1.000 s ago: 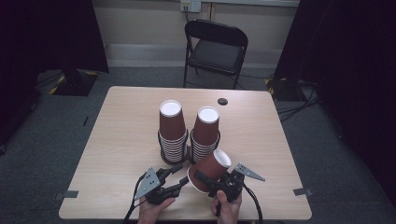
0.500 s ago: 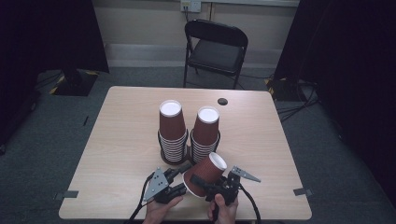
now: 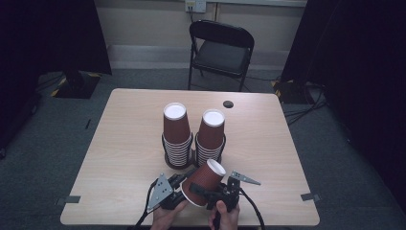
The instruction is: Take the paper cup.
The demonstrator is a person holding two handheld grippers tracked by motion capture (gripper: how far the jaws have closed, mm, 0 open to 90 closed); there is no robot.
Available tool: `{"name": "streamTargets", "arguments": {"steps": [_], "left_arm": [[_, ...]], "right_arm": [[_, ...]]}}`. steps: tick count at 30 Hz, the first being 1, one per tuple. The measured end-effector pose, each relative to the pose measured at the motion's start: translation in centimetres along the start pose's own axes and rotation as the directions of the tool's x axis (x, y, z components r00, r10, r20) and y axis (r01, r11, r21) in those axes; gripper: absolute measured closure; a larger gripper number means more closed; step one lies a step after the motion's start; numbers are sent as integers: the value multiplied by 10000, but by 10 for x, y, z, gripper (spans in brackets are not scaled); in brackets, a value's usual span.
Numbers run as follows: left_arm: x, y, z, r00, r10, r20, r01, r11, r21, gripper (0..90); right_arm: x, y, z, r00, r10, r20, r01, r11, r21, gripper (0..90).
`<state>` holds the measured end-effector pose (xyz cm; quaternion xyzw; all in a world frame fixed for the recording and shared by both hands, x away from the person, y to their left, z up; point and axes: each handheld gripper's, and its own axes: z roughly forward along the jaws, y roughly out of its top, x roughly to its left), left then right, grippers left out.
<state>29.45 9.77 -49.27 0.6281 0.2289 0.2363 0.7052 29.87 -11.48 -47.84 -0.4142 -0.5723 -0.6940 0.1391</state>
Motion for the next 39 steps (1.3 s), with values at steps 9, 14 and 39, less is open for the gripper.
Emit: {"name": "streamTargets", "arguments": {"steps": [9, 14, 39], "left_arm": [[2, -2, -3, 10000, -59, 68, 58, 10000, 71, 833], [4, -3, -4, 9998, -170, 91, 168, 9997, 175, 847], [11, 2, -14, 9956, -681, 646, 552, 9814, 1837, 856]], "right_arm": [[-2, 2, 0, 9996, 219, -168, -219, 9998, 8, 111], [-2, 3, -1, 9998, 121, 125, -119, 9998, -155, 98], [-7, 27, -28, 9885, -534, 1412, 748, 9857, -1507, 127]]}}
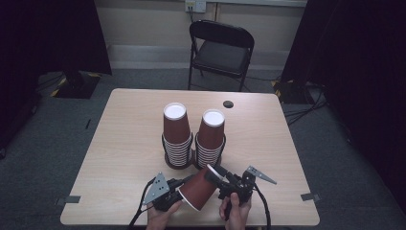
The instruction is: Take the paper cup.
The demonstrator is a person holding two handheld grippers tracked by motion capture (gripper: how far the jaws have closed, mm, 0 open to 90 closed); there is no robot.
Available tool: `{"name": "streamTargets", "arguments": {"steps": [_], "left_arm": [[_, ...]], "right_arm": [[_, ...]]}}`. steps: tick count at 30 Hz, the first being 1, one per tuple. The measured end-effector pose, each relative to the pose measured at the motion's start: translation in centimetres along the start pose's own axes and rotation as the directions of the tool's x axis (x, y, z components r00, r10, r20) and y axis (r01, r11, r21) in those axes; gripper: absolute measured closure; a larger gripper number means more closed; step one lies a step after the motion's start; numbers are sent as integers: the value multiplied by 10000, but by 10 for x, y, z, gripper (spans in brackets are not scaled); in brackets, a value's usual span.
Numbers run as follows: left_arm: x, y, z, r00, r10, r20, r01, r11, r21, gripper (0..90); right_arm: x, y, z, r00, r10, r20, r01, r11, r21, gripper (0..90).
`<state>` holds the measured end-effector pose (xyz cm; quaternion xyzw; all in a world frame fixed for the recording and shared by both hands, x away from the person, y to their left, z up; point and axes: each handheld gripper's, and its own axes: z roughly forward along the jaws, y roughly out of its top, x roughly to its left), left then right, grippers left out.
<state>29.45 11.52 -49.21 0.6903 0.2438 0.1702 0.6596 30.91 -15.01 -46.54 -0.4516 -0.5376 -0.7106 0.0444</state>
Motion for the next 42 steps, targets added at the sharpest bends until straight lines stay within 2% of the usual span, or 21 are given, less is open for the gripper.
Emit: {"name": "streamTargets", "arguments": {"steps": [3, 4, 6, 9, 11, 13, 15, 20, 22, 25, 27, 30, 31, 33, 34, 35, 36, 38, 39, 41, 42], "left_arm": [[1, 1, -2, 9997, 201, -109, -198, 9993, 302, 857], [2, 2, -3, 9994, 314, -175, -306, 9986, 431, 858], [3, 3, -5, 9988, 431, -221, -418, 9975, 577, 859], [7, 6, -8, 9986, 421, -319, -396, 9964, 751, 860], [10, 8, -11, 9995, 199, -251, -176, 9961, 869, 860], [15, 9, -14, 9994, 169, -318, -134, 9941, 1074, 860], [20, 11, -17, 9992, 95, -398, -41, 9910, 1340, 861], [28, 16, -22, 9990, -122, -421, 197, 9833, 1809, 862], [30, 19, -24, 9992, -45, -387, 124, 9785, 2059, 862], [31, 23, -25, 9988, 27, -493, 84, 9745, 2243, 861], [32, 25, -25, 9987, -4, -514, 123, 9728, 2313, 861], [34, 29, -25, 9991, -88, -416, 196, 9640, 2651, 861], [35, 31, -24, 9992, -111, -371, 211, 9593, 2815, 861], [37, 35, -22, 9997, -95, -241, 168, 9460, 3236, 860], [38, 37, -21, 9996, -27, -272, 119, 9388, 3443, 860], [38, 38, -21, 9998, -35, -206, 106, 9341, 3568, 861], [39, 40, -21, 9998, -99, -168, 154, 9310, 3646, 860], [41, 44, -20, 9997, -166, -165, 217, 9231, 3838, 861], [41, 45, -20, 9997, -186, -165, 235, 9212, 3884, 861], [43, 49, -20, 9996, -235, -172, 285, 9171, 3977, 861], [44, 50, -19, 9996, -253, -145, 290, 9157, 4008, 860]], "right_arm": [[1, 2, -5, 9987, -457, 220, 463, 9986, -262, 127], [1, 2, -6, 9967, -752, 294, 762, 9965, -348, 126], [3, 2, -10, 9882, -1386, 645, 1416, 9889, -450, 126], [5, 1, -14, 9741, -1990, 1076, 2044, 9780, -414, 123], [6, 0, -17, 9637, -2399, 1176, 2454, 9688, -347, 123], [6, -1, -20, 9539, -2754, 1190, 2805, 9595, -279, 123], [7, -2, -22, 9458, -3028, 1176, 3068, 9516, -172, 123], [6, -3, -27, 9331, -3345, 1319, 3373, 9414, 16, 128], [5, -4, -27, 9226, -3583, 1429, 3603, 9328, 123, 128], [6, -6, -25, 8940, -4199, 1564, 4217, 9065, 232, 128], [7, -8, -24, 8702, -4640, 1656, 4651, 8846, 346, 128], [8, -12, -22, 8286, -5271, 1889, 5265, 8482, 577, 124], [9, -13, -21, 8160, -5400, 2062, 5393, 8396, 648, 124], [9, -16, -20, 8021, -5482, 2367, 5495, 8328, 668, 123], [10, -17, -19, 7989, -5512, 2408, 5517, 8310, 716, 122], [10, -18, -19, 7839, -5699, 2466, 5684, 8184, 844, 121], [10, -19, -19, 7746, -5790, 2546, 5768, 8118, 912, 122], [11, -20, -18, 7615, -5994, 2466, 5909, 7984, 1156, 127], [13, -21, -18, 7334, -6356, 2413, 6195, 7710, 1479, 128], [15, -23, -17, 7002, -6739, 2356, 6501, 7383, 1799, 137], [16, -24, -17, 6832, -6955, 2227, 6689, 7183, 1913, 139]]}}
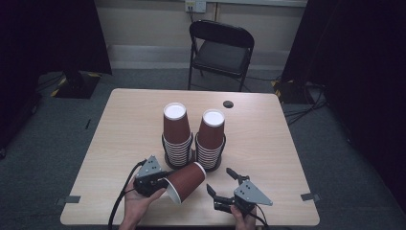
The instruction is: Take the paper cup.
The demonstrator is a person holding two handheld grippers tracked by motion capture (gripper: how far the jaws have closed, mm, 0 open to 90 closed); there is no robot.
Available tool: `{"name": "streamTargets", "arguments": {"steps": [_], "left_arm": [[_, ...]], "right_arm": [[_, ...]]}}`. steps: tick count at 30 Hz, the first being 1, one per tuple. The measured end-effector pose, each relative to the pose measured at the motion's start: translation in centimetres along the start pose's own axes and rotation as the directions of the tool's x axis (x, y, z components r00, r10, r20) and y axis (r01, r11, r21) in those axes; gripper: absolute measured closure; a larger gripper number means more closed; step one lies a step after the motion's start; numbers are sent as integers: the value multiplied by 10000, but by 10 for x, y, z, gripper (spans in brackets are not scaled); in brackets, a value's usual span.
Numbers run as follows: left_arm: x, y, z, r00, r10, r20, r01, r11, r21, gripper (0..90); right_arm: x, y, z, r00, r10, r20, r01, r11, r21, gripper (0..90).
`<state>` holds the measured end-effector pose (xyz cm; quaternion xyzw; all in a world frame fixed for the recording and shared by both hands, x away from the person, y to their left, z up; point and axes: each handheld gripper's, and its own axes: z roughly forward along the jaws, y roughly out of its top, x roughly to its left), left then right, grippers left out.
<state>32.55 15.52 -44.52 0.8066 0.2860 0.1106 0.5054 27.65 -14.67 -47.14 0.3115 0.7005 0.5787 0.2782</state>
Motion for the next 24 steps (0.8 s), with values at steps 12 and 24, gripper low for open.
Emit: {"name": "streamTargets", "arguments": {"steps": [12, 24], "left_arm": [[2, 17, 3, 9994, 67, 333, -98, 9956, 933, 860], [1, 25, 10, 9978, 26, 660, -129, 9877, 1557, 861]], "right_arm": [[11, -2, 3, 9763, -2163, -64, 2163, 9750, 509, 136], [31, -4, 10, 9044, -4266, -124, 4241, 8952, 1367, 120]]}}
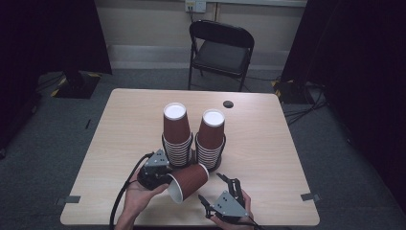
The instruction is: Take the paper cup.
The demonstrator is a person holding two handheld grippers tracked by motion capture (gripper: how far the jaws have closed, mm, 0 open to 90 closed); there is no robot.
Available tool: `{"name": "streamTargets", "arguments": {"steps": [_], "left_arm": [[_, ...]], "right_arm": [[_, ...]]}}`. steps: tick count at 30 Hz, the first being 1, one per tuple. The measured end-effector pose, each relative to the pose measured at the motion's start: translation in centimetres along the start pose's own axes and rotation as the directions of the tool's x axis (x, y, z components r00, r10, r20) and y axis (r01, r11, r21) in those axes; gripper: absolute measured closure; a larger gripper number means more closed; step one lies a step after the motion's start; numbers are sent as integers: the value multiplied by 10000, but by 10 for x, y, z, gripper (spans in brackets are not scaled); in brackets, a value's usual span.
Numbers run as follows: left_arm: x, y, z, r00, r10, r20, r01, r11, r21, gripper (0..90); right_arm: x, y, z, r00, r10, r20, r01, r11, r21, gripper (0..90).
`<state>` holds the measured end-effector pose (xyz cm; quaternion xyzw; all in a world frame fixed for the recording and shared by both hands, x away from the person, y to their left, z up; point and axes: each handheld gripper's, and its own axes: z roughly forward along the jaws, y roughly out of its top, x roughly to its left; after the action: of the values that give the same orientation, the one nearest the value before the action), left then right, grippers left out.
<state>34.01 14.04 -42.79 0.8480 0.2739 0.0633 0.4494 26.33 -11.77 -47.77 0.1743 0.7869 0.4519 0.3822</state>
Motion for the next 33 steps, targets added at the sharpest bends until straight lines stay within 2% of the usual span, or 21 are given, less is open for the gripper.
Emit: {"name": "streamTargets", "arguments": {"steps": [4, 9, 17, 19, 22, 23, 25, 28, 30, 31, 33], "left_arm": [[0, 2, 4, 10000, -6, 44, 4, 9993, 380, 861], [-1, 6, 8, 9998, -41, 201, 28, 9977, 680, 861], [-3, 11, 15, 9986, 35, 529, -102, 9920, 1256, 863], [-4, 13, 17, 9982, 26, 604, -107, 9909, 1340, 863], [-3, 16, 20, 9976, -6, 695, -100, 9884, 1517, 863], [-3, 16, 22, 9968, -17, 798, -111, 9870, 1603, 864], [-5, 19, 25, 9973, 30, 730, -155, 9850, 1720, 863], [-6, 21, 28, 9963, 90, 855, -254, 9810, 1925, 864], [-6, 22, 30, 9956, 30, 939, -224, 9783, 2060, 864], [-6, 24, 31, 9944, 131, 1048, -364, 9740, 2234, 864], [-8, 26, 33, 9932, 186, 1154, -450, 9720, 2307, 864]], "right_arm": [[6, 2, 0, 9970, -769, -35, 770, 9969, 155, 120], [11, 2, 1, 9875, -1567, 151, 1561, 9870, 384, 116], [15, 5, 4, 9759, -2133, 470, 2115, 9765, 405, 113], [16, 6, 5, 9706, -2345, 538, 2321, 9716, 470, 111], [17, 7, 8, 9632, -2655, 409, 2634, 9634, 508, 113], [18, 7, 8, 9639, -2637, 362, 2617, 9638, 518, 113], [21, 8, 9, 9620, -2716, 270, 2699, 9614, 536, 107], [23, 10, 12, 9551, -2955, 210, 2940, 9542, 548, 99], [24, 12, 13, 9541, -2991, 156, 2980, 9533, 487, 96], [25, 12, 14, 9514, -3078, 124, 3068, 9504, 514, 95], [27, 15, 17, 9490, -3151, -18, 3149, 9482, 428, 94]]}}
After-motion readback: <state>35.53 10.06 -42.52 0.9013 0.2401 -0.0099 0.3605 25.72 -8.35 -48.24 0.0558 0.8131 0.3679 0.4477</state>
